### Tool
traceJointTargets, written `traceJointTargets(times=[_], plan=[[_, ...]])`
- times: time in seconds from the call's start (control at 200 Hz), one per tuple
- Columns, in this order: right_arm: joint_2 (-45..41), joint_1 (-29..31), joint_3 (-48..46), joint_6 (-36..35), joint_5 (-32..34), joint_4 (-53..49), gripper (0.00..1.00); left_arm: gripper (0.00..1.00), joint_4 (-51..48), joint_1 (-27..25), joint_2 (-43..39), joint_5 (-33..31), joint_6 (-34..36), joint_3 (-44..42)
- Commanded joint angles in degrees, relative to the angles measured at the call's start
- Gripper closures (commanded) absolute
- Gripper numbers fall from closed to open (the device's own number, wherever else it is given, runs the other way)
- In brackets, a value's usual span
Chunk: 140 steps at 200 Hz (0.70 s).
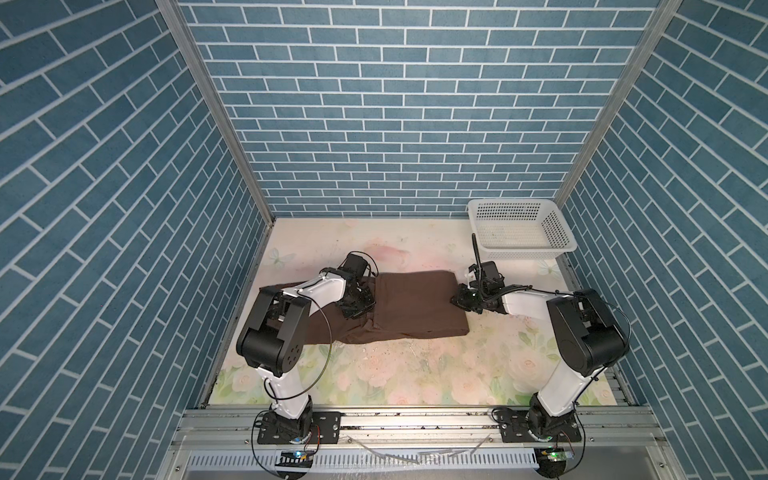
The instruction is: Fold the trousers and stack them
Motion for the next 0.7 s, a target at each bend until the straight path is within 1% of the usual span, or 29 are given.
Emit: traceJointTargets(times=[0.0, 0.11, 0.215, 0.29, 0.32, 0.385, 0.45, 0.555, 0.695], plan=[[-5.04, -1.80, 0.59, -8.95, 9.25, -10.65, 1.00, 0.74, -5.22, 1.14, 1.56, -4.45, 1.28, -2.60], [-8.68, -2.39, 2.81, -12.26, 12.37, -15.98, 1.00, 0.73, -3.86, 1.25, 1.45, -4.25, 1.43, -3.17], [-9.98, -2.40, 4.90, -13.19, 11.80, -18.50, 1.00, 0.73, -1.55, 1.25, 2.40, -2.42, 1.28, -2.84], [-8.34, -2.38, 6.17, -13.83, 8.98, -18.90, 0.91, 0.73, -1.64, 1.29, 4.08, -1.07, 2.09, -1.09], [-7.33, -2.39, 6.62, -13.97, 7.24, -18.69, 0.85, 0.73, -1.92, 1.24, 4.50, -0.86, 2.38, -0.46], [-5.83, -2.31, 6.73, -13.37, 4.69, -16.97, 0.68, 0.74, -2.53, 1.24, 4.85, -0.98, 2.73, 0.26], [-5.26, -2.26, 5.89, -11.40, 4.56, -14.72, 0.57, 0.74, -2.72, 1.24, 4.96, -1.07, 2.87, 0.52], [-3.62, -2.24, 5.61, -9.53, 4.87, -13.62, 0.52, 0.74, -1.95, 1.24, 4.95, -1.29, 2.07, -0.40], [-1.61, -2.31, 5.21, -7.43, 2.23, -11.20, 0.51, 0.74, 0.87, 1.25, 6.35, 0.26, 0.44, -1.78]])
